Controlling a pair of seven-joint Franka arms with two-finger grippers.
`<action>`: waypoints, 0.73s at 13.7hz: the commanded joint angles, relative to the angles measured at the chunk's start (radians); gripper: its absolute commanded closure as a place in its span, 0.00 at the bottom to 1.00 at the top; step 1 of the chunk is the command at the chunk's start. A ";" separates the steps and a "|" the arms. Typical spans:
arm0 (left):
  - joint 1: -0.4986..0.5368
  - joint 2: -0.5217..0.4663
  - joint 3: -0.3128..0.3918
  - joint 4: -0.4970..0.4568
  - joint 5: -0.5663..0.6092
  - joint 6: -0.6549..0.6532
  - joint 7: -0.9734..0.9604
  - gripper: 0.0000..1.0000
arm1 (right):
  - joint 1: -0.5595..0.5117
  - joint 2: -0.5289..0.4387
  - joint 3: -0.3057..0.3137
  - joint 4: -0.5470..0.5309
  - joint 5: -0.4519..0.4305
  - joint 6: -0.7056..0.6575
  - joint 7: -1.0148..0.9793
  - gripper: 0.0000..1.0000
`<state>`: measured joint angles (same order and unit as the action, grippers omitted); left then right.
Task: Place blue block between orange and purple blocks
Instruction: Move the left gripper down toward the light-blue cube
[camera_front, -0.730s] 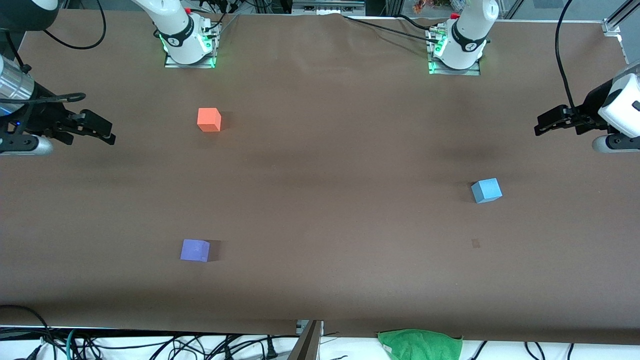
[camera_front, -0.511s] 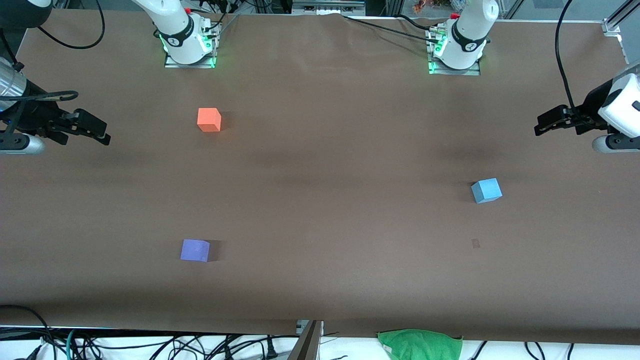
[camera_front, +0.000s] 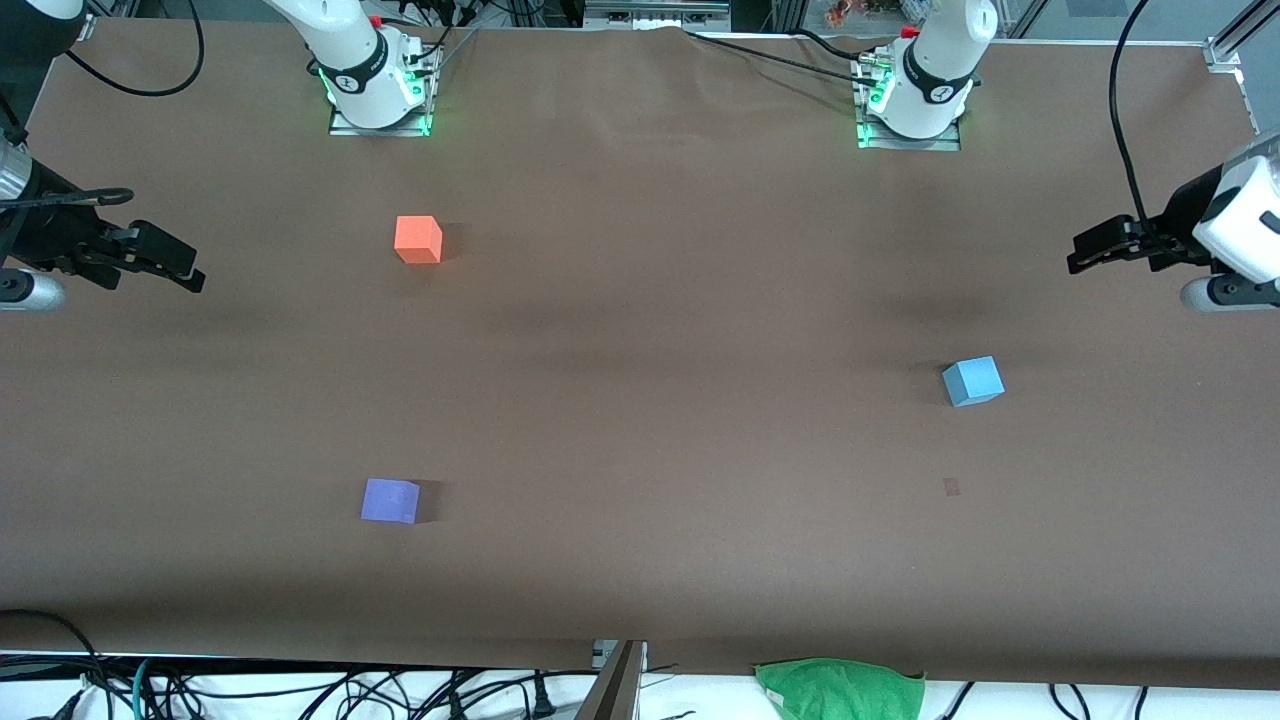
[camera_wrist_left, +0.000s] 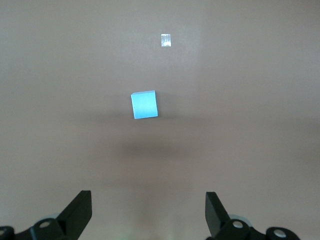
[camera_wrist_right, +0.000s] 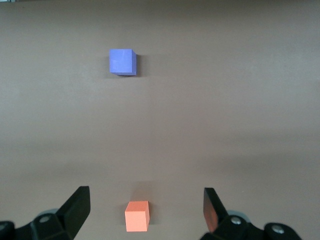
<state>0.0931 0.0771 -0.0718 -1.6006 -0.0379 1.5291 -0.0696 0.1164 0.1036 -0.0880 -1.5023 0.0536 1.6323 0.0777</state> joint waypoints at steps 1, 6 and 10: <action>0.005 0.093 0.004 0.007 0.003 -0.004 0.013 0.00 | -0.008 0.004 0.008 0.014 -0.012 -0.006 -0.016 0.00; 0.005 0.187 0.007 -0.103 0.006 0.187 0.013 0.00 | -0.004 0.002 0.010 0.014 -0.009 -0.011 -0.016 0.00; 0.023 0.249 0.014 -0.234 0.050 0.446 0.014 0.00 | -0.009 0.001 0.004 0.014 0.006 -0.005 0.004 0.00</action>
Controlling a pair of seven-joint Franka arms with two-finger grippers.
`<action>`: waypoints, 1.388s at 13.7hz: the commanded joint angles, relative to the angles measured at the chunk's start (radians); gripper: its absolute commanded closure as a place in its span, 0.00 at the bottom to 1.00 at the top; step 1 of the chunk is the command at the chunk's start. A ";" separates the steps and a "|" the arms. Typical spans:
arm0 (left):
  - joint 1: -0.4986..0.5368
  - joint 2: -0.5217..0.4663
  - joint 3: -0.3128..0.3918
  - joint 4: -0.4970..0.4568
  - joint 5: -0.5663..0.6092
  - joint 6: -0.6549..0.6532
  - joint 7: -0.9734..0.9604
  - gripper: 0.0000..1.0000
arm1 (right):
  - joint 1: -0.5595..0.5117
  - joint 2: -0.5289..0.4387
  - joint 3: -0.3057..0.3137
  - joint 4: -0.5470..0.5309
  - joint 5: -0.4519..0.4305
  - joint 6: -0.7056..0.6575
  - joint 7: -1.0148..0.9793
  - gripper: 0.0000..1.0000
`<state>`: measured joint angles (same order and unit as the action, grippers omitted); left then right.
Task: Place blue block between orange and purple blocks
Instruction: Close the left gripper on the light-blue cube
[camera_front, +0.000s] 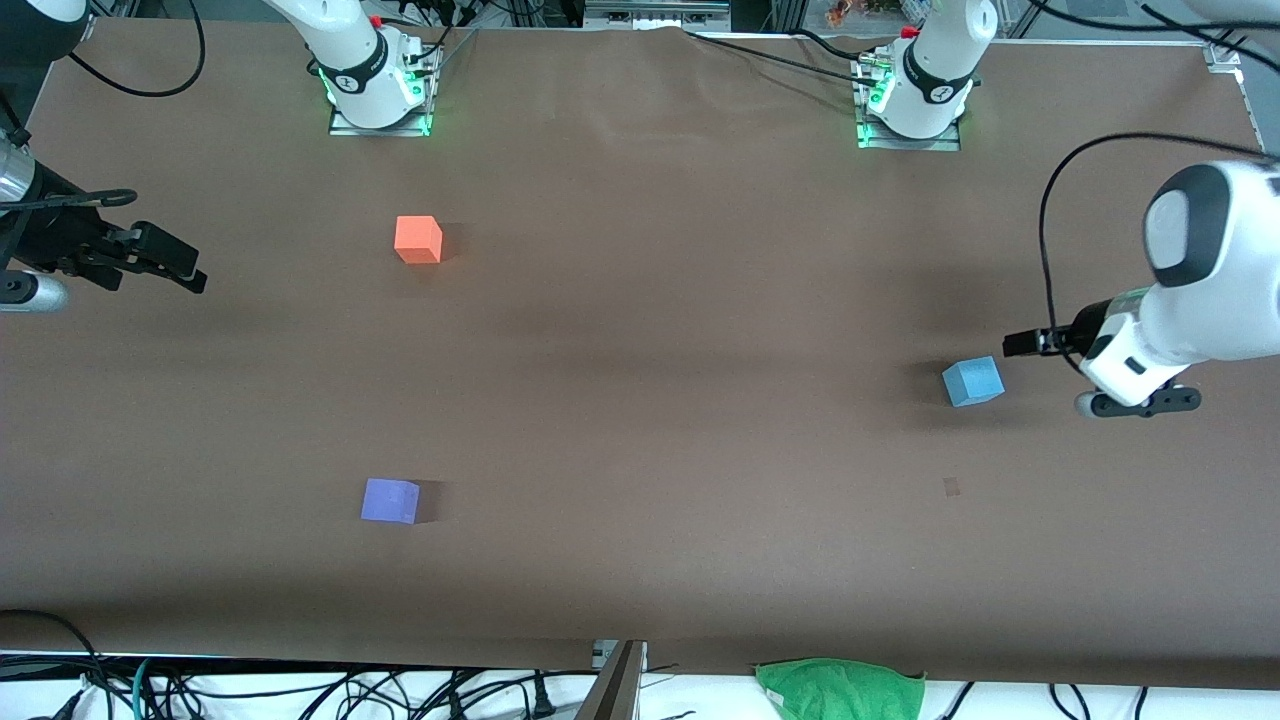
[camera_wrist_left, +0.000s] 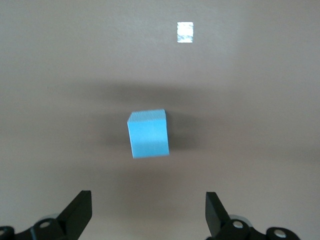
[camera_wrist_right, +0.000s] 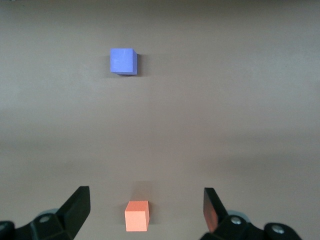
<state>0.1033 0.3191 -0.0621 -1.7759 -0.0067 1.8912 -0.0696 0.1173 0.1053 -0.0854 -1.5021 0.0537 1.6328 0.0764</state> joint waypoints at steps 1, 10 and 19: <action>0.016 0.029 0.002 -0.082 0.019 0.145 0.014 0.00 | -0.011 0.001 0.001 0.014 0.009 -0.010 0.003 0.00; 0.030 0.110 0.004 -0.241 0.005 0.494 -0.006 0.00 | -0.008 -0.001 -0.001 0.014 0.009 -0.016 0.000 0.00; 0.016 0.132 0.004 -0.330 -0.047 0.614 -0.033 0.12 | -0.008 -0.001 -0.001 0.014 0.011 -0.018 -0.003 0.00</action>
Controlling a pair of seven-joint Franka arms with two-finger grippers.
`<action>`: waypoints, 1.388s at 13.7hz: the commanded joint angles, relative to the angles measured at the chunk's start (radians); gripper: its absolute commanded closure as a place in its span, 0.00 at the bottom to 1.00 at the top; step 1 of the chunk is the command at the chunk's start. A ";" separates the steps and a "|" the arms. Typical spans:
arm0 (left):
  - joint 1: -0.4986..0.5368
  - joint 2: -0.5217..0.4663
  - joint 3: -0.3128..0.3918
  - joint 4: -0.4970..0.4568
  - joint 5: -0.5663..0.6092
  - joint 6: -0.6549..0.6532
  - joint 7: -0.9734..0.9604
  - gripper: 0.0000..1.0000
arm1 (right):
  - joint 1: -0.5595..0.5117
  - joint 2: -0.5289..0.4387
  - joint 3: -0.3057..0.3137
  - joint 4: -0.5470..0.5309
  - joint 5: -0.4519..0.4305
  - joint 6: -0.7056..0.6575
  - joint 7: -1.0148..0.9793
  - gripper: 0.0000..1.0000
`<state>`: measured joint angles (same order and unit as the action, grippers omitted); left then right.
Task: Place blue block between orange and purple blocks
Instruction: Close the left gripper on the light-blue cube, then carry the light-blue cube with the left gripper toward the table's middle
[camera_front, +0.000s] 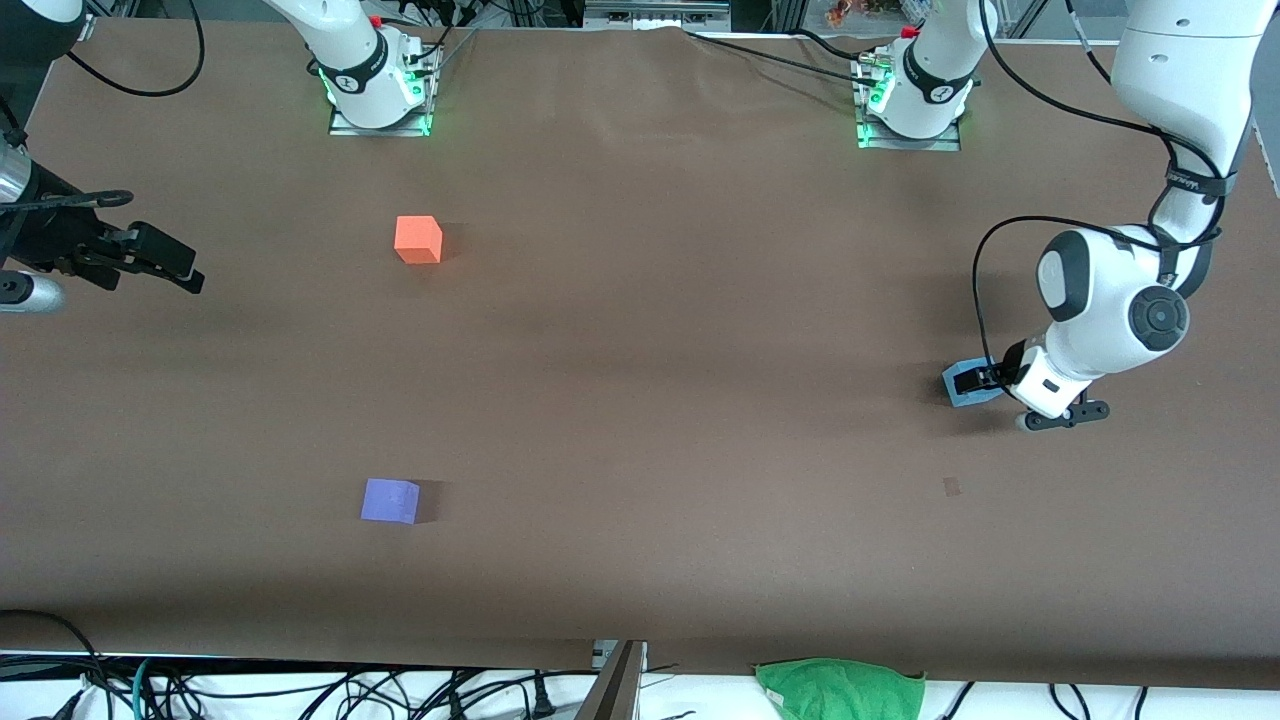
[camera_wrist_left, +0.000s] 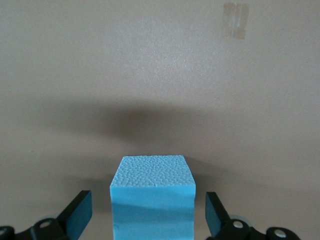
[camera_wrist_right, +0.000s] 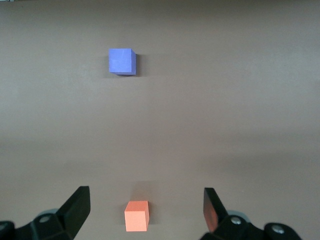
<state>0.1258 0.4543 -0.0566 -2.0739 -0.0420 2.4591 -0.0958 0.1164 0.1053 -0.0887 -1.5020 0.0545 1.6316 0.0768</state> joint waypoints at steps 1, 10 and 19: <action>-0.009 -0.003 -0.002 -0.032 -0.012 0.046 -0.008 0.30 | -0.008 -0.001 0.003 0.014 0.010 -0.016 -0.003 0.00; -0.095 -0.036 -0.124 0.144 -0.015 -0.121 -0.224 0.77 | -0.008 -0.001 0.003 0.014 0.008 -0.016 -0.003 0.00; -0.575 0.185 -0.161 0.524 -0.009 -0.129 -0.556 0.71 | -0.011 0.004 0.003 0.014 0.004 -0.004 -0.008 0.00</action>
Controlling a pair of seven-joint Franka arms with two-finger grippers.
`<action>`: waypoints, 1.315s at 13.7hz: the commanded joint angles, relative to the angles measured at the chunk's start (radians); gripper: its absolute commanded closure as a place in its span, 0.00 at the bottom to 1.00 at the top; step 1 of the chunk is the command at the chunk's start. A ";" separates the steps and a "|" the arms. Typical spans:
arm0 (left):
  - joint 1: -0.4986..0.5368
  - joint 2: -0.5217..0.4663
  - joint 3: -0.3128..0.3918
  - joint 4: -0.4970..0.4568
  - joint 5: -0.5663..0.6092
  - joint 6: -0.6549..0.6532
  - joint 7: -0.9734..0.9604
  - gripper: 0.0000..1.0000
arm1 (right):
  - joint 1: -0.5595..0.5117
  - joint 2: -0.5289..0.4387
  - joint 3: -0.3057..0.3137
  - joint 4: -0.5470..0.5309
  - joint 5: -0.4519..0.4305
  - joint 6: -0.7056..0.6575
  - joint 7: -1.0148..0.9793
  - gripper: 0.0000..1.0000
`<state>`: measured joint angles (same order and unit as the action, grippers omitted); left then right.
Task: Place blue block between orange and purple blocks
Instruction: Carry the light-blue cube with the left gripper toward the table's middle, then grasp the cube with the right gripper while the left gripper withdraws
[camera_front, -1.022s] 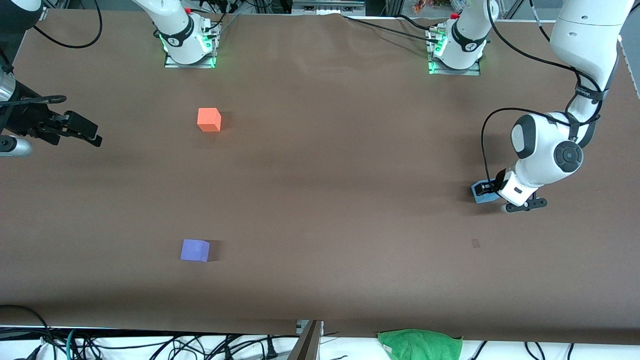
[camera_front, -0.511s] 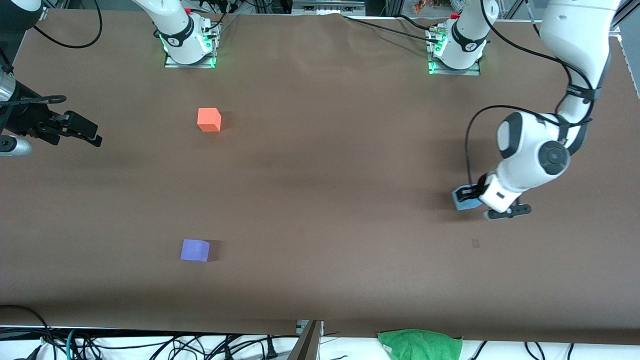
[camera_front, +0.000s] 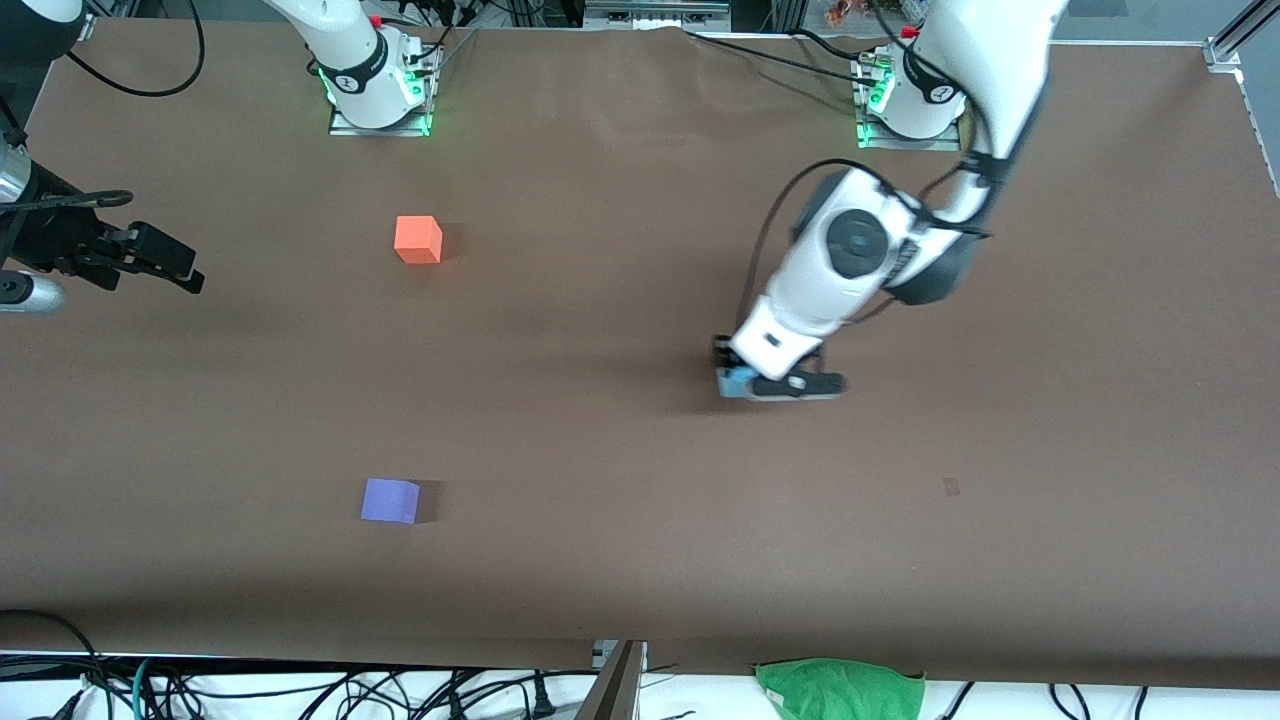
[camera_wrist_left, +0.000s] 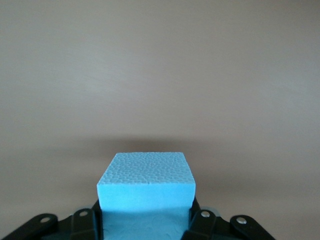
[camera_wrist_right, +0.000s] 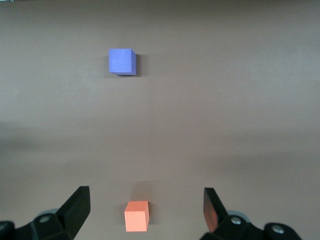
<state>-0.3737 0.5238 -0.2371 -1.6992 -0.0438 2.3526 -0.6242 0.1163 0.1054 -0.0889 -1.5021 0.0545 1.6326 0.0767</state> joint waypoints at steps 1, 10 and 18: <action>-0.108 0.168 0.021 0.205 -0.007 -0.021 -0.038 0.71 | -0.012 0.003 0.003 0.014 0.004 -0.003 -0.008 0.00; -0.271 0.438 0.041 0.475 -0.007 -0.021 -0.206 0.65 | -0.011 0.002 -0.014 0.014 -0.001 -0.010 -0.005 0.00; -0.153 0.288 0.047 0.587 -0.045 -0.398 -0.196 0.00 | 0.002 0.057 -0.006 0.006 -0.004 -0.017 -0.014 0.00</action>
<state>-0.5931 0.9143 -0.1960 -1.1090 -0.0634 2.0765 -0.8261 0.1167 0.1481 -0.1012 -1.5038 0.0544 1.6313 0.0742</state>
